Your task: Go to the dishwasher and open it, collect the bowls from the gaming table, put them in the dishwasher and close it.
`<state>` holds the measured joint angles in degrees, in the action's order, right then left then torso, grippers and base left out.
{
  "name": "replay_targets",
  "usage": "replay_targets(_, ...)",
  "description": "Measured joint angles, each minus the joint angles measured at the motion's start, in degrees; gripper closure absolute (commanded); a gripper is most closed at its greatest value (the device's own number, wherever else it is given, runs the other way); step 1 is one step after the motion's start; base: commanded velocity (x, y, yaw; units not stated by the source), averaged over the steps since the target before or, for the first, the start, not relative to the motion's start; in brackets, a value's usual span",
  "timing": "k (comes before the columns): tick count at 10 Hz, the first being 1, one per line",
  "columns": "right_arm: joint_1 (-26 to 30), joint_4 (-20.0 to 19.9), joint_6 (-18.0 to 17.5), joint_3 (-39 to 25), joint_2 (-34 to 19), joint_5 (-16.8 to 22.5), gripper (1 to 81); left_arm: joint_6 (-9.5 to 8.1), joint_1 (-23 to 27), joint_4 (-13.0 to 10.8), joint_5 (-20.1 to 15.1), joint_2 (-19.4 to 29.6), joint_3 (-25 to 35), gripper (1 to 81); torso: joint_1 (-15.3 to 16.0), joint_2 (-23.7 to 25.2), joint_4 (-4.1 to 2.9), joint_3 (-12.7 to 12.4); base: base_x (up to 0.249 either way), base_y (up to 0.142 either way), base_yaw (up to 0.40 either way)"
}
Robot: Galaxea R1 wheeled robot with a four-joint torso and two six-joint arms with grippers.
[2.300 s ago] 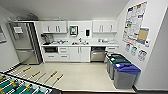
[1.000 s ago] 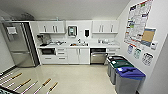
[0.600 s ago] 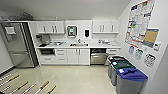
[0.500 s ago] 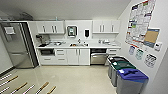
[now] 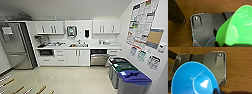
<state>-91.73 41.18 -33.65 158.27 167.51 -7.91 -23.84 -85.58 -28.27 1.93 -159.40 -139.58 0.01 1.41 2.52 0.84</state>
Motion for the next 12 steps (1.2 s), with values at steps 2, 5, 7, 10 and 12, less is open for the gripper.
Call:
replay_targets(2,0.0,0.0,0.0,0.0,0.2,0.0,81.1,0.00,0.0,0.0,0.0,0.0,0.0,81.1,0.0,0.0,0.00,0.0,0.134,0.000,0.000)
replay_targets(5,0.0,0.0,0.0,0.0,0.1,0.0,81.1,0.00,0.0,0.0,0.0,-0.2,0.0,81.1,0.0,0.0,0.00,0.0,0.134,0.000,0.000)
replay_targets(7,0.0,0.0,0.0,0.0,0.0,0.0,81.1,0.00,0.0,0.0,0.0,-0.2,0.0,81.1,0.0,0.0,0.00,0.0,0.134,0.000,0.000)
replay_targets(10,0.0,0.0,0.0,0.0,0.0,0.0,81.1,0.00,0.0,0.0,0.0,-0.2,0.2,81.1,0.0,0.0,0.00,0.0,0.134,0.000,0.000)
replay_targets(12,0.0,0.0,0.0,0.0,0.2,0.0,81.1,-0.43,-0.9,0.2,-0.7,-0.3,0.3,81.1,0.0,0.0,0.00,0.0,0.134,0.000,0.000)
